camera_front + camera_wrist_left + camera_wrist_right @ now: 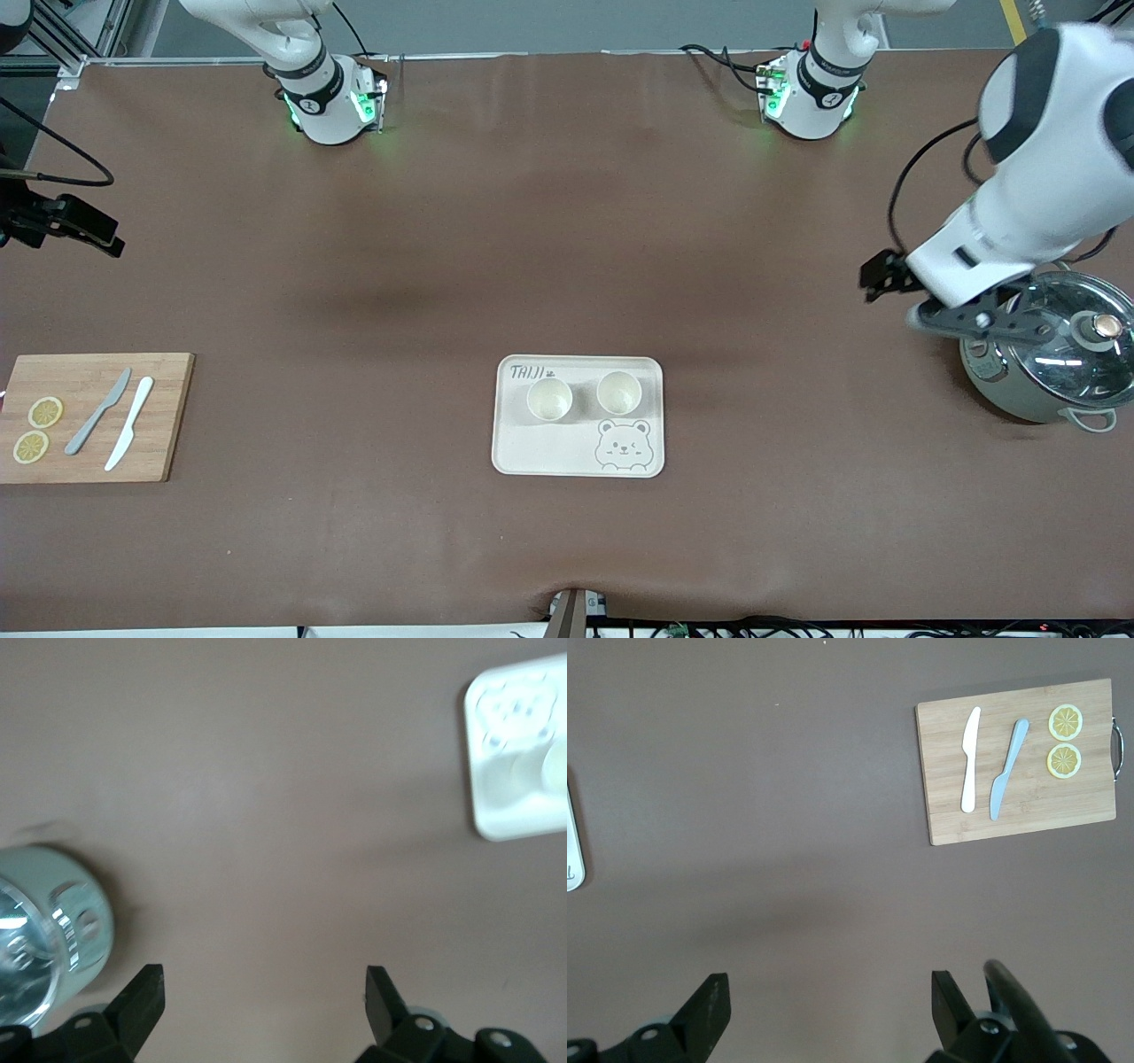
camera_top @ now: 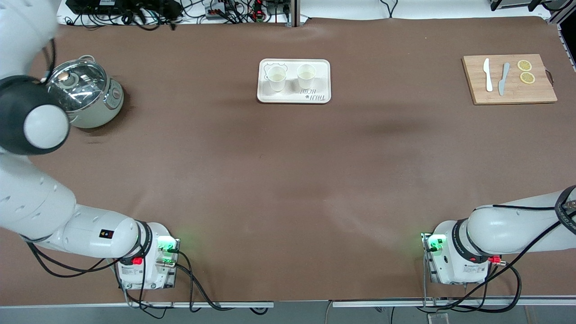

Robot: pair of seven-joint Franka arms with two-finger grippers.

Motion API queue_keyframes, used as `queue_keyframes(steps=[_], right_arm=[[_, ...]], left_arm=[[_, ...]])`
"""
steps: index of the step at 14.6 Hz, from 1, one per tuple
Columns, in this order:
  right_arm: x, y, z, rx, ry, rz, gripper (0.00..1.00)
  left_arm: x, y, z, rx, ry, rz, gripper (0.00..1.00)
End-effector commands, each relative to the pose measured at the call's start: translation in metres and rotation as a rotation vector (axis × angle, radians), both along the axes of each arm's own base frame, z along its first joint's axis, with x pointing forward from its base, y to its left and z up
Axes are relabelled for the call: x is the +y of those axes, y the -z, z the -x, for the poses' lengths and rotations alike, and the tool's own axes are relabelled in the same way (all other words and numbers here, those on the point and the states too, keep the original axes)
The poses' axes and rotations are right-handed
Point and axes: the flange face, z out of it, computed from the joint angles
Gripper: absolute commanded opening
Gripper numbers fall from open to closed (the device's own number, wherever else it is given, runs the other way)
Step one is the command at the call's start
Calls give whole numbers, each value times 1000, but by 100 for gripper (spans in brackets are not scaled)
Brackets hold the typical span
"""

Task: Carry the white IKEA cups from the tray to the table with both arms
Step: 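Reach both grippers toward the two white paper cups on the tray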

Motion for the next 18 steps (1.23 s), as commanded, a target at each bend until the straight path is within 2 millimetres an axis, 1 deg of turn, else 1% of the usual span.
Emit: queue_keyframes(steps=[1, 3, 5, 7, 8, 9, 10, 11, 12, 13, 14, 15, 16, 17, 18], right_arm=[[1, 0, -6, 3, -1, 17, 100], [3, 1, -8, 0, -5, 16, 100], [29, 14, -18, 13, -52, 34, 100], [39, 24, -25, 18, -71, 29, 100], [58, 23, -27, -2, -81, 13, 100], [81, 30, -28, 5, -79, -21, 100], [103, 40, -32, 19, -9, -63, 100], [135, 53, -37, 19, 60, -57, 100], [181, 64, -43, -18, 105, -31, 100], [207, 75, -51, -59, 118, 12, 100], [219, 94, -58, -64, 107, 22, 100], [235, 111, -65, -71, 106, 7, 100], [256, 128, -69, -77, 171, -48, 100], [262, 146, -77, -73, 252, -87, 100], [275, 168, -82, -70, 254, -86, 100]], left_arm=[[-45, 14, -35, -17, -37, 28, 100], [-64, 32, -50, -54, -90, 48, 100], [-91, 57, -55, -70, -86, 67, 100], [-115, 83, -59, -86, -114, 86, 100], [-128, 99, -59, -81, -112, 86, 100], [-141, 114, -58, -77, -120, 87, 100], [-153, 127, -57, -75, -134, 89, 100], [-161, 140, -54, -61, -146, 83, 100], [-172, 149, -48, -48, -156, 78, 100], [-180, 160, -43, -38, -155, 75, 100], [-192, 168, -40, -41, -153, 86, 100], [-199, 172, -39, -45, -176, 102, 100], [-205, 180, -39, -54, -193, 112, 100], [-219, 186, -34, -64, -195, 119, 100], [-225, 196, -33, -68, -206, 121, 100]])
